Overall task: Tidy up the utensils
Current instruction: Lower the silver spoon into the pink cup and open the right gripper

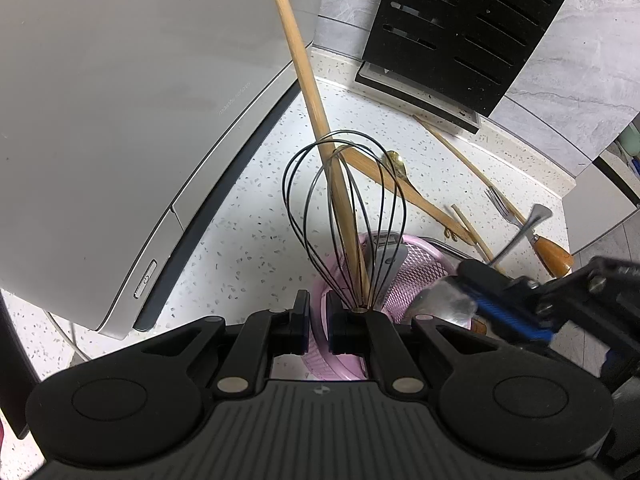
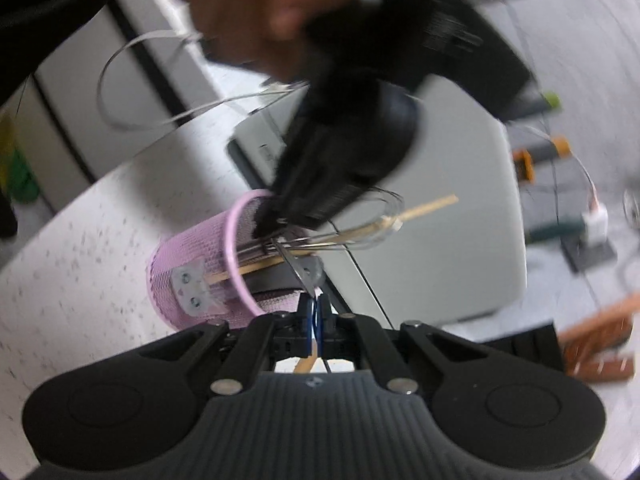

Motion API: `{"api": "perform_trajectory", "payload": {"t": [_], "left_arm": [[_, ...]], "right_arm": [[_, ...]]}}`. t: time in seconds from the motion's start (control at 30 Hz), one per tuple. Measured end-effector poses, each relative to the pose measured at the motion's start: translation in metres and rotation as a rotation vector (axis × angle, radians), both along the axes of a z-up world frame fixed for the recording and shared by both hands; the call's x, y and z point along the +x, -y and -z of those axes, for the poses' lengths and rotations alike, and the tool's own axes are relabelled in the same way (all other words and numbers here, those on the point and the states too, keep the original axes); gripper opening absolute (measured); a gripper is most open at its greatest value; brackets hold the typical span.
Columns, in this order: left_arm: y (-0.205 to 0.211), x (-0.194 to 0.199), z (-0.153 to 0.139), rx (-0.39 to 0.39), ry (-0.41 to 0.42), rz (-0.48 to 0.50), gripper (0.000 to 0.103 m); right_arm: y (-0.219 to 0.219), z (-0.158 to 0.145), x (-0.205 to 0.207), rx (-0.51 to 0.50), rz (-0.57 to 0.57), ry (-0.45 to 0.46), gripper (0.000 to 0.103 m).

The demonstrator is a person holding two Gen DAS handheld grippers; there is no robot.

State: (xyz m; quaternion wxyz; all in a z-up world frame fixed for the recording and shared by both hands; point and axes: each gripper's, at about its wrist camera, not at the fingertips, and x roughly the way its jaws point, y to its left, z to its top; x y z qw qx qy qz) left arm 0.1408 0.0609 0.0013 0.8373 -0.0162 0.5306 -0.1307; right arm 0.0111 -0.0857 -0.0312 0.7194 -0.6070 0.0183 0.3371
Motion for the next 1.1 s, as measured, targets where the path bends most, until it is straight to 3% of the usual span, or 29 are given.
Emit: {"api": "perform_trajectory", "payload": {"t": [0.1, 0.4, 0.47, 0.63, 0.9, 1.0, 1.1], "left_arm": [[0.0, 0.0, 0.0, -0.002, -0.001, 0.001, 0.008], [0.0, 0.0, 0.001, 0.0, 0.0, 0.004, 0.009], [0.001, 0.0, 0.0, 0.001, -0.001, 0.002, 0.009], [0.003, 0.0, 0.0, 0.004, -0.003, 0.003, 0.009], [0.001, 0.001, 0.001, -0.004, -0.007, 0.008, 0.009], [0.002, 0.001, 0.001, 0.0, -0.006, 0.007, 0.009], [0.002, 0.001, 0.001, 0.001, -0.006, 0.007, 0.009]], "right_arm": [[-0.005, 0.006, 0.0, -0.062, -0.018, 0.032, 0.0], [-0.003, -0.003, -0.004, -0.024, -0.016, -0.004, 0.003], [-0.006, 0.0, -0.005, -0.03, -0.022, -0.01, 0.015], [-0.011, 0.0, -0.005, -0.024, -0.046, -0.04, 0.003], [-0.004, -0.03, 0.02, 0.166, 0.116, -0.115, 0.0], [0.011, -0.053, 0.034, 0.338, 0.193, -0.2, 0.0], [0.025, -0.074, 0.047, 0.505, 0.245, -0.228, 0.0]]}}
